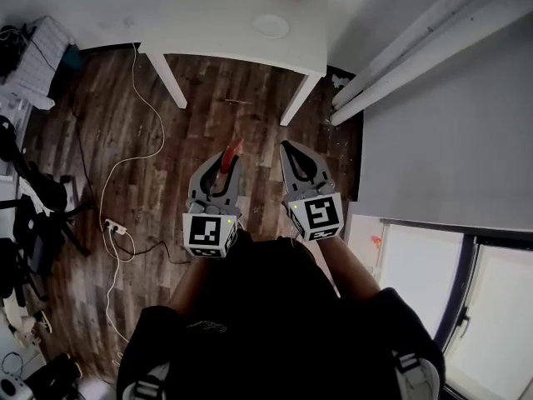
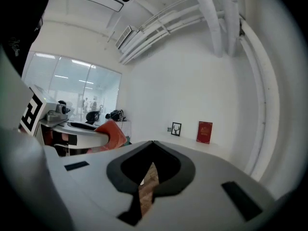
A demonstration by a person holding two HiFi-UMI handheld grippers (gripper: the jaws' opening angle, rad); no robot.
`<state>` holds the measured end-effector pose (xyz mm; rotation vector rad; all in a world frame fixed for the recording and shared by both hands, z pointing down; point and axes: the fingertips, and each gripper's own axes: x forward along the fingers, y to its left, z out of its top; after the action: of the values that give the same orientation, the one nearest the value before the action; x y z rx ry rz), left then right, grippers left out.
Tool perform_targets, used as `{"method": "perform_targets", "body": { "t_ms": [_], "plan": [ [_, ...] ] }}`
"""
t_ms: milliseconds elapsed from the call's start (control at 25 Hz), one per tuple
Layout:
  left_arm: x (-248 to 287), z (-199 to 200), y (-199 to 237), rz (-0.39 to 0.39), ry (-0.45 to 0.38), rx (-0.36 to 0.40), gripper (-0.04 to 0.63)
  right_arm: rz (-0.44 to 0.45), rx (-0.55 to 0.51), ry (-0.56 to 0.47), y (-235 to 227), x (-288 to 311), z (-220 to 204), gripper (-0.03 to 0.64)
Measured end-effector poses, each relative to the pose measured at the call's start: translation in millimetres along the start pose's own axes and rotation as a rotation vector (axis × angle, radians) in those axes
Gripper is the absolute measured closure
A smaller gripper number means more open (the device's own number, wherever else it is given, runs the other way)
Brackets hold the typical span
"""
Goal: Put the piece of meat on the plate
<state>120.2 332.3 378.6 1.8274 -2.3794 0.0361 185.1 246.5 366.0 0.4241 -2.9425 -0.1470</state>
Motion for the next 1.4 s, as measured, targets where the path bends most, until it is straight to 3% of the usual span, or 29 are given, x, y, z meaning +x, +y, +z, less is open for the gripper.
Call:
{"method": "perform_targets", "body": {
  "t_ms": [320, 600, 880, 1200, 1400],
  "plan": [
    [29, -3, 33, -0.031, 0.012, -0.016, 0.506, -0.022, -0.047, 0.052, -19, 33, -5, 0.595],
    [86, -7, 58, -0.023, 0.047, -0.012, 0.506, -0.044, 0.001, 0.045, -68, 94, -14, 0.595],
    [177, 24, 95, -0.065, 0.056, 0.009, 0.506, -0.064, 0.008, 0.053, -147, 167, -13, 0.595],
    [257, 13, 100, -0.111, 0.149, 0.028, 0.506, -0.125, 0.125, 0.105, -220, 189, -58, 0.595],
    [282, 6, 103, -0.116, 0.19, 0.052, 0.506, -0.126, 0.152, 0.108, -241, 202, -71, 0.595]
  ]
}}
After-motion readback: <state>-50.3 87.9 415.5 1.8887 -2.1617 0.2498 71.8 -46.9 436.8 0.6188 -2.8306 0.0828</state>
